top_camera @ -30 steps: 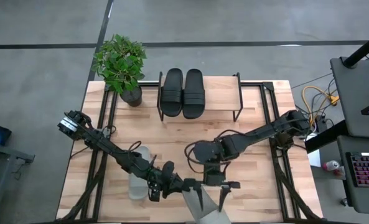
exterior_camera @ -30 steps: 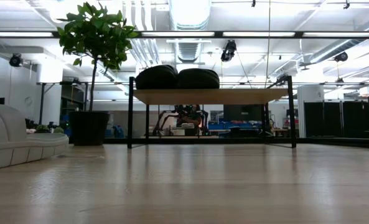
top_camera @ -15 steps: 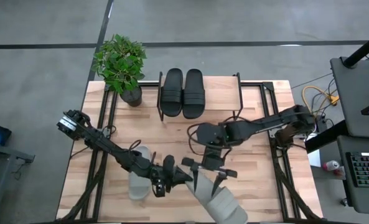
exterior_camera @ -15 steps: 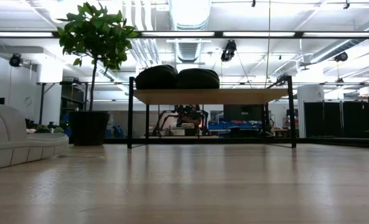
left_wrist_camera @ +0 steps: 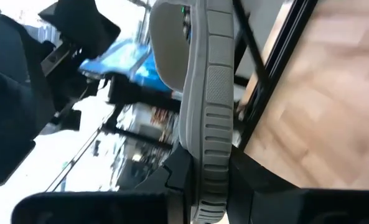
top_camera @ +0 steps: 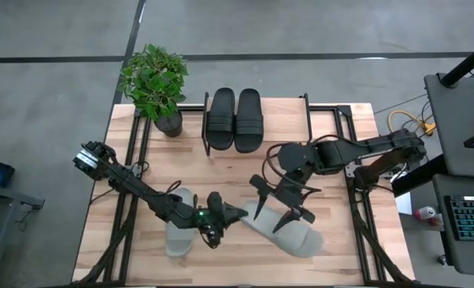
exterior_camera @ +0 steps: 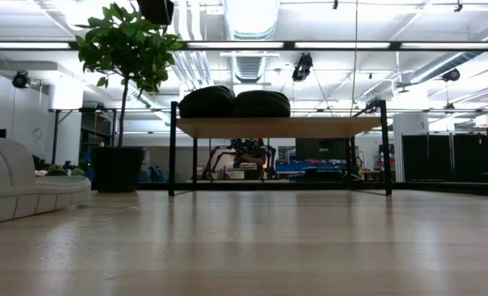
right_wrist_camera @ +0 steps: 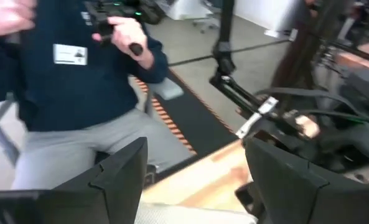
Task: Pick and place slides into the shelf
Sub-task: Put the right gray slide on the shelf
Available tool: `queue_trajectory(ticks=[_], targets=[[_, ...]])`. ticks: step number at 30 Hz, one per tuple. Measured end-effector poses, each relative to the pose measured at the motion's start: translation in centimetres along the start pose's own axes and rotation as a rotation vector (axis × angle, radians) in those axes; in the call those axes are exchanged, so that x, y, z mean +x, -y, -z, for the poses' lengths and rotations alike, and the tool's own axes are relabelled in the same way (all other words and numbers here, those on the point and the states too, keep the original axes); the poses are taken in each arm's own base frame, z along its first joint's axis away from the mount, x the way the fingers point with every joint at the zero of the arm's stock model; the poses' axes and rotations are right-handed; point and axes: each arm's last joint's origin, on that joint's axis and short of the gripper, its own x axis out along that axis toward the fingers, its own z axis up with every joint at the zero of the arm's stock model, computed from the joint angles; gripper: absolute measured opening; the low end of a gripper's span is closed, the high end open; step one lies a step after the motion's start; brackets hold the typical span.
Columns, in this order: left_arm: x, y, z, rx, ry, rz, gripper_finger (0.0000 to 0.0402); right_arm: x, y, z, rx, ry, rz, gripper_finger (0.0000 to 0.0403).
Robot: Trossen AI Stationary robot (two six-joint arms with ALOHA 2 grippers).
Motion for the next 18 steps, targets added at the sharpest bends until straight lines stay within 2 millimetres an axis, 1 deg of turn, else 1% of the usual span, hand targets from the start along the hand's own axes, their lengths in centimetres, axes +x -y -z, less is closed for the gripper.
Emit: queue_trajectory(ticks=[3,6,10,14,18], targets=[[0.0,-0.2,0.1,0.021,-0.080,-0.029,0.0036,-0.2,-0.1,0.3,0.030,-0.027,0.045,0.0267],[0.0,-0.4,0.3,0.041,-0.173,-0.062,0.0035,-0.6,-0.2,0.5,0.043,-0.073,0.131,0.0265],[0.0,-0.5,0.6,0.066,-0.254,-0.081,0.0035,-1.0,-0.3,0.6,0.059,-0.128,0.220,0.0261],[0.0,-0.6,0.8,0.075,-0.327,-0.101,0.0035,-1.7,-0.4,0.2,0.059,-0.150,0.318,0.0261],[-0.1,-0.7,1.1,0.110,-0.444,-0.127,0.0035,-2.2,-0.4,0.2,0.066,-0.194,0.422,0.0263]])
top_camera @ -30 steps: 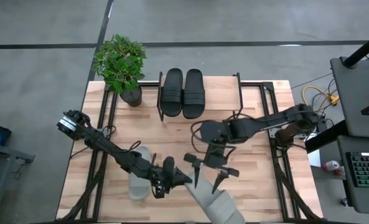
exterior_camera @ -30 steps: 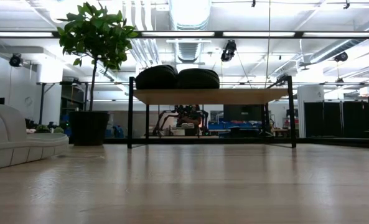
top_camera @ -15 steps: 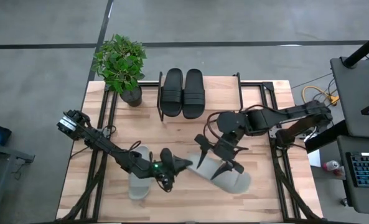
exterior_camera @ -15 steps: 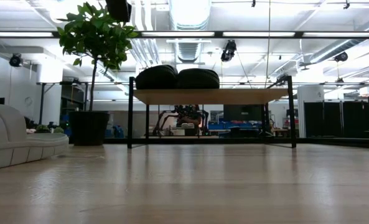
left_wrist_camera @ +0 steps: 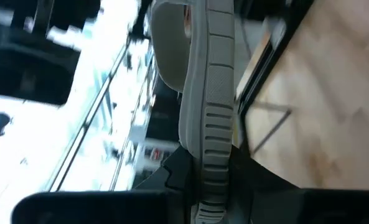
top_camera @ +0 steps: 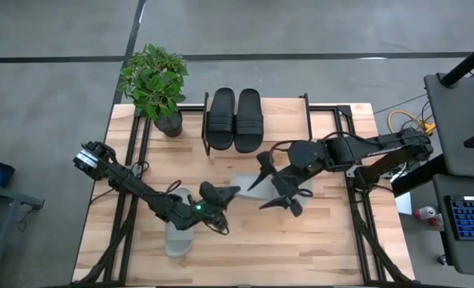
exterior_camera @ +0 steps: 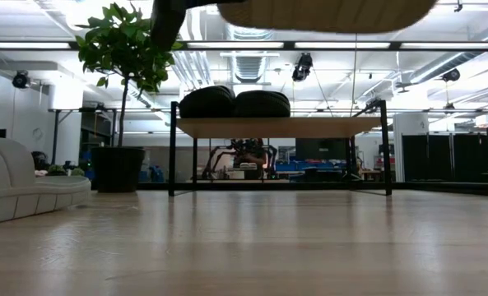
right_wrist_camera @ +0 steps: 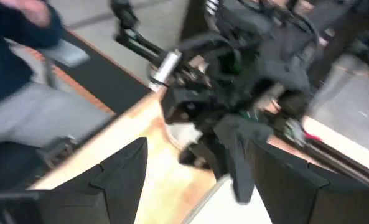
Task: Pick and place slides into the shelf
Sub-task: Put the right gray slide on the shelf
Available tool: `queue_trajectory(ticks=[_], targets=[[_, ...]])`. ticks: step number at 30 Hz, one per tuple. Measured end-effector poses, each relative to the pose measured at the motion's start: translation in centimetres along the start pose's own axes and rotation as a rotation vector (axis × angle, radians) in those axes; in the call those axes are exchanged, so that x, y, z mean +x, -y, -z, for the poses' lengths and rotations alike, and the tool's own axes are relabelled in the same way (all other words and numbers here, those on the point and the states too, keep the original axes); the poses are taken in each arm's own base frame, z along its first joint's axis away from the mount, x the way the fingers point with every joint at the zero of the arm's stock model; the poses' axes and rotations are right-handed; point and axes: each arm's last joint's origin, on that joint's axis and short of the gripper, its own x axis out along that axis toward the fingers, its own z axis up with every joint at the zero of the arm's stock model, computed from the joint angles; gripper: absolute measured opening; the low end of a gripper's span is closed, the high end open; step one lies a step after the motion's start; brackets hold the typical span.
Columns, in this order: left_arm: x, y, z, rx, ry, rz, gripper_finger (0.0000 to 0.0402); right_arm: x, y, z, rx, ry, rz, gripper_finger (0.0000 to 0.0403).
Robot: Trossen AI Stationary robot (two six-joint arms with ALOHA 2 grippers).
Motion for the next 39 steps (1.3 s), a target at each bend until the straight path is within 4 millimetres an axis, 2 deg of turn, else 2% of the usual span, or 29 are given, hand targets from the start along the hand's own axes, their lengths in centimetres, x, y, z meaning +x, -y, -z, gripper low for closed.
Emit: queue_trajectory(ticks=[9,16,26,35,39], targets=[[0.6,-0.7,0.6,0.012,-0.203,-0.048,0.0035,0.3,0.3,1.1,0.039,-0.155,0.176,0.0260],[1.3,-0.8,1.1,-0.005,-0.237,-0.058,0.0035,0.2,0.4,1.1,0.046,-0.164,0.214,0.0259],[2.9,-1.9,2.4,-0.220,-0.305,-0.148,0.0035,0.0,0.2,1.8,0.023,-0.297,0.330,0.0256],[3.7,-1.9,2.9,-0.225,-0.334,-0.159,0.0035,0.0,-0.2,1.8,-0.074,-0.372,0.442,0.0253],[3.9,-2.6,2.6,-0.274,-0.332,-0.176,0.0035,-0.1,-0.1,1.8,-0.099,-0.397,0.490,0.0255]])
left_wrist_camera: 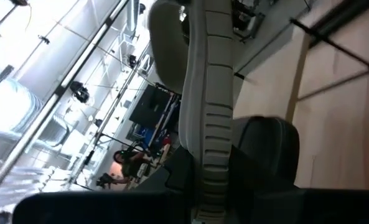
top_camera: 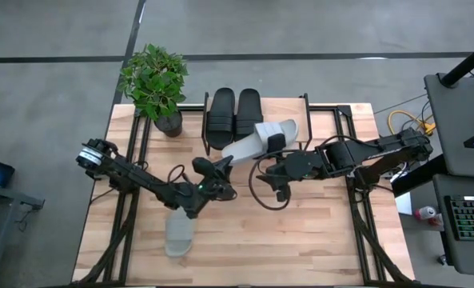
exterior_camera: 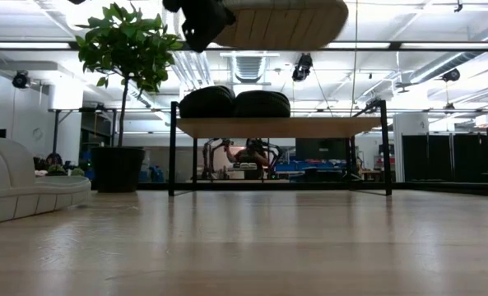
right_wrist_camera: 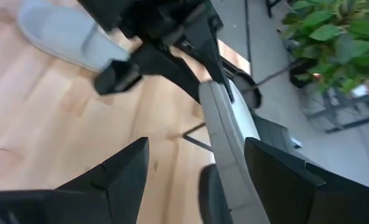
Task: Pick and place slides into the shelf
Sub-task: Put the right gray slide on the shelf
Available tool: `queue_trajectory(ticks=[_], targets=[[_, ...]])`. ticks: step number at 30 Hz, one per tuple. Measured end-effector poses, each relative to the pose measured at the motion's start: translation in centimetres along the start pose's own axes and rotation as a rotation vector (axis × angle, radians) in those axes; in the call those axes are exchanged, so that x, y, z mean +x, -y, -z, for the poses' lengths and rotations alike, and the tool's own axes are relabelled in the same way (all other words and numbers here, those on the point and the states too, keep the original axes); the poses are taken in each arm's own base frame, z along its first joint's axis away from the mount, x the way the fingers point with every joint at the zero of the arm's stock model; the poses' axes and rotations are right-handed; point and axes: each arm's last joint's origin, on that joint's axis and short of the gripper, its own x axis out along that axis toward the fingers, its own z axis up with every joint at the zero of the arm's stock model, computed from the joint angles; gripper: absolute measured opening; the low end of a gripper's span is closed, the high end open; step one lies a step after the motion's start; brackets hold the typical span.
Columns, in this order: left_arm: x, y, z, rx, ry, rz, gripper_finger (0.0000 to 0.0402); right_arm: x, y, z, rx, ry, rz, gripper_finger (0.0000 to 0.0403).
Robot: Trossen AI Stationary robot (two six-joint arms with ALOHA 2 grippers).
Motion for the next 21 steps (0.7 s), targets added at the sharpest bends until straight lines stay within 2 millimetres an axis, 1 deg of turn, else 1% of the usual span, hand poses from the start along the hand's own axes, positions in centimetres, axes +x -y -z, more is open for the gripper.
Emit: queue_trajectory(ticks=[3,7,10,15,21], targets=[[0.0,-0.2,-0.2,-0.018,-0.004,-0.005,0.0035,0.0,0.1,0.0,0.009,-0.014,0.047,0.0255],[0.1,-0.2,-0.1,-0.015,-0.013,-0.007,0.0034,0.0,0.4,-0.2,0.068,-0.011,0.102,0.0251],[0.4,-0.2,0.0,-0.035,-0.032,-0.016,0.0033,0.0,0.4,-0.3,0.080,-0.005,0.114,0.0251],[0.8,0.7,0.2,-0.011,-0.046,-0.016,0.0033,-0.1,0.6,-0.5,0.079,0.006,0.148,0.0249],[1.9,2.3,0.4,0.040,-0.070,-0.018,0.0033,-0.3,1.0,-0.7,0.059,-0.020,0.288,0.0249]])
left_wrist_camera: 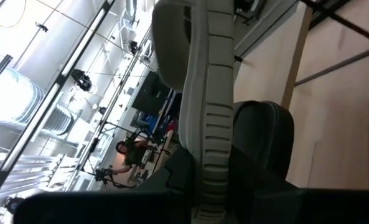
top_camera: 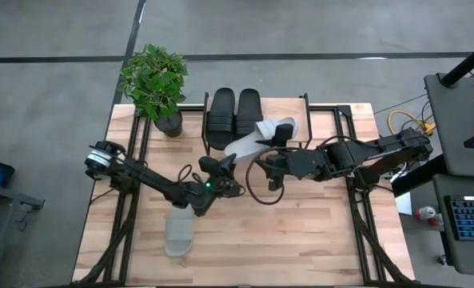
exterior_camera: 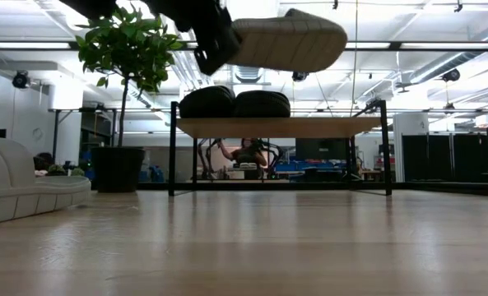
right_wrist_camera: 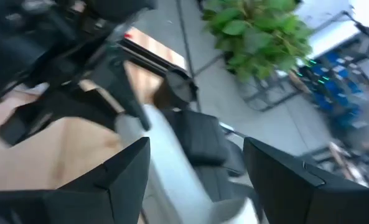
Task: Pick and place slides into the shelf
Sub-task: Put the right gray slide on the shelf
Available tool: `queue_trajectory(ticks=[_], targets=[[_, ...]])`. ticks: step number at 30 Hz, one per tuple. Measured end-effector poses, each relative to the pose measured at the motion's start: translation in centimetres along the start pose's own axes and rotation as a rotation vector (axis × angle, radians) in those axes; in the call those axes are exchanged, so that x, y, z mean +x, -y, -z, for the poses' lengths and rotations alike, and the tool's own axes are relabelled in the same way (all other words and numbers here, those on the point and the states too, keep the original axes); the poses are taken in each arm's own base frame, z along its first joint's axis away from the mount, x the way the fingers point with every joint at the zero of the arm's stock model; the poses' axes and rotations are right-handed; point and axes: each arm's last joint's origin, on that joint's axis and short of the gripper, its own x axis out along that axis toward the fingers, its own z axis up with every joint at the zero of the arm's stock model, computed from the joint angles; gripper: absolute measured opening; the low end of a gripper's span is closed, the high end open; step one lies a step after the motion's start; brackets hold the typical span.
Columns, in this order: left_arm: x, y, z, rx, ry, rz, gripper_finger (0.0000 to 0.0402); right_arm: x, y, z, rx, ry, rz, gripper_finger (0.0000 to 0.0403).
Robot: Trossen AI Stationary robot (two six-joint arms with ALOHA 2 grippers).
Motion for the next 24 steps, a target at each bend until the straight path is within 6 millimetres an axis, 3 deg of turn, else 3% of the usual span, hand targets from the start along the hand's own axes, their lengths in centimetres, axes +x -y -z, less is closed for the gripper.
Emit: queue_trajectory(ticks=[8,15,24], targets=[[1.0,0.9,-0.5,0.059,-0.012,-0.005,0.0032,0.1,0.3,0.3,0.033,-0.070,0.129,0.0249],[1.4,1.4,-1.8,0.089,-0.003,0.000,0.0032,1.7,-0.3,1.2,0.009,-0.198,0.246,0.0249],[2.8,2.2,-1.8,0.218,-0.040,0.019,0.0032,2.0,-0.2,1.7,0.044,-0.232,0.280,0.0249]])
